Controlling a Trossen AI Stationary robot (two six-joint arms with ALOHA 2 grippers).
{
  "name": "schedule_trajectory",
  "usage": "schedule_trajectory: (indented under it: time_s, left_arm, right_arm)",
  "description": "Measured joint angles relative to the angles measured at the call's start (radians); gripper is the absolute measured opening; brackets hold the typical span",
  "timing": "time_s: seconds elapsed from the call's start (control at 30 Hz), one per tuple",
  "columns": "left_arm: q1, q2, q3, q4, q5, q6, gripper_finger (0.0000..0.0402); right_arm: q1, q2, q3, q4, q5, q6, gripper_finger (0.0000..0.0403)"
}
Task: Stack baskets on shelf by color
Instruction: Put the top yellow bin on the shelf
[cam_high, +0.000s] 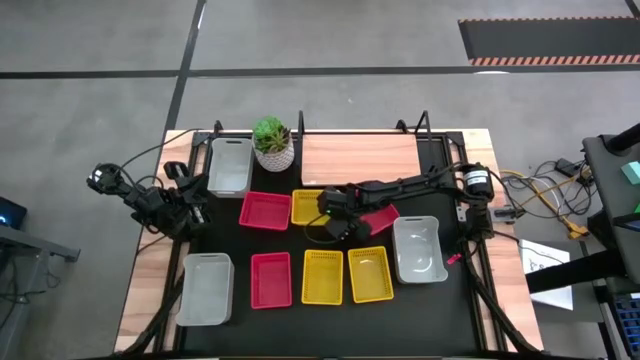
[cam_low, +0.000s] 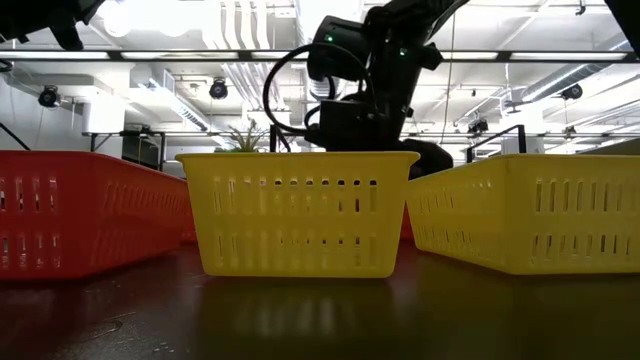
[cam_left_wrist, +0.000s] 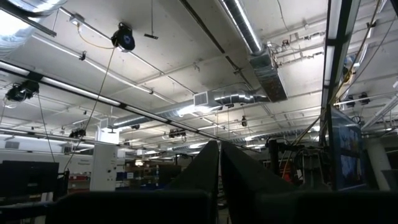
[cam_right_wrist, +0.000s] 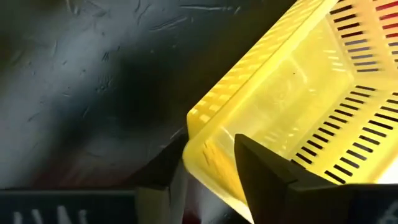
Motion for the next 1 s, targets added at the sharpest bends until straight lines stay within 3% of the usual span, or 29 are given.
schedule_trajectory:
  time_s: [0.43,0.73,1.0]
  left_arm:
    - [0.0,0.0,0.0,0.0,0.0,0.0,0.0002]
    - [0.0,0.0,0.0,0.0,0.0,0.0,0.0002]
    - [0.0,0.0,0.0,0.0,0.0,0.0,0.0002]
  right_arm:
    - [0.073,0.0,0.052,-0.006,0.001,0.025,0.0013]
    - [0.114,-0.002,0.167,-0.074,0.004,0.176,0.0009]
    - [0.124,-0.002,0.31,-0.239,0.004,0.358,0.0009]
